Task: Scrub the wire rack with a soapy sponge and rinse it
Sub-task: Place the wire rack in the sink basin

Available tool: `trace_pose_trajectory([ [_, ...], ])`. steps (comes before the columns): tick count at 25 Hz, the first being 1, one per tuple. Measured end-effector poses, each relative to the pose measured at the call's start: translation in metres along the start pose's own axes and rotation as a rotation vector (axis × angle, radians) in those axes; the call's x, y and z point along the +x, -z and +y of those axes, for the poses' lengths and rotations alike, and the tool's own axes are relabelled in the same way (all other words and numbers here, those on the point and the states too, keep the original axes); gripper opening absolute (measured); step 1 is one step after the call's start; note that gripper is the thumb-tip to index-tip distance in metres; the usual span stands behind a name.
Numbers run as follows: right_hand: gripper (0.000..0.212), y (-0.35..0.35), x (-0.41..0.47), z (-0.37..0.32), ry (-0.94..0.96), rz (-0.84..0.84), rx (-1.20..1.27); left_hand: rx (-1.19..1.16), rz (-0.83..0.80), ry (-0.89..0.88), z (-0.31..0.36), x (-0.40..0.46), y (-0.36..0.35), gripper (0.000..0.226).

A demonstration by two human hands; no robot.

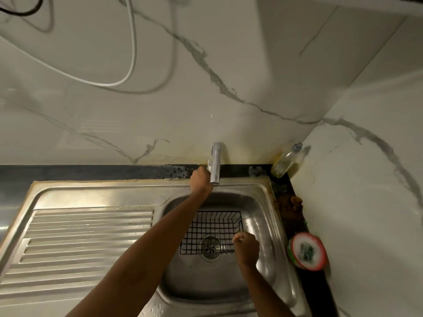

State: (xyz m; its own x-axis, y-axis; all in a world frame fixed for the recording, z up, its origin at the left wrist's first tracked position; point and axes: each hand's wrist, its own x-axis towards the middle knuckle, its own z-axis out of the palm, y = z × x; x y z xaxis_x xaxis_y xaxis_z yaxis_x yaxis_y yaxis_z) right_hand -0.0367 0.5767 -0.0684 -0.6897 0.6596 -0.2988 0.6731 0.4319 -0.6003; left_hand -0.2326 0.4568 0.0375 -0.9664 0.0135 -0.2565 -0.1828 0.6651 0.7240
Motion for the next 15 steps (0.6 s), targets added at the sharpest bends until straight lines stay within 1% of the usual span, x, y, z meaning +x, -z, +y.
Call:
trace_pose_trajectory([
  [1,0.025,0.000,-0.001,-0.003,0.007,-0.005,0.008,-0.015,0.002,-0.003,-0.003,0.004,-0.002,0.029],
  [3,0.023,-0.002,0.003,-0.009,0.025,-0.005,0.022,-0.158,-0.047,0.080,-0.007,0.010,-0.002,0.020],
  [5,0.020,-0.005,0.007,-0.015,0.039,-0.016,0.053,-0.422,-0.071,0.274,-0.013,0.013,-0.003,0.012],
  [7,0.016,-0.008,0.008,-0.025,0.054,-0.037,0.086,-0.758,-0.103,0.533,-0.012,0.007,0.000,0.022],
  [8,0.016,-0.009,0.008,-0.030,0.070,-0.041,0.103,-0.852,-0.105,0.595,-0.015,0.008,-0.001,0.026],
  [9,0.015,-0.009,0.008,-0.035,0.085,-0.039,0.118,-0.886,-0.110,0.616,-0.015,0.010,-0.001,0.027],
  [11,0.015,-0.010,0.011,-0.040,0.109,-0.029,0.146,-0.873,-0.132,0.604,-0.018,0.009,-0.001,0.027],
  [15,0.011,-0.006,0.009,-0.051,0.128,-0.077,0.156,-0.678,-0.100,0.450,-0.052,-0.007,-0.004,0.016],
])
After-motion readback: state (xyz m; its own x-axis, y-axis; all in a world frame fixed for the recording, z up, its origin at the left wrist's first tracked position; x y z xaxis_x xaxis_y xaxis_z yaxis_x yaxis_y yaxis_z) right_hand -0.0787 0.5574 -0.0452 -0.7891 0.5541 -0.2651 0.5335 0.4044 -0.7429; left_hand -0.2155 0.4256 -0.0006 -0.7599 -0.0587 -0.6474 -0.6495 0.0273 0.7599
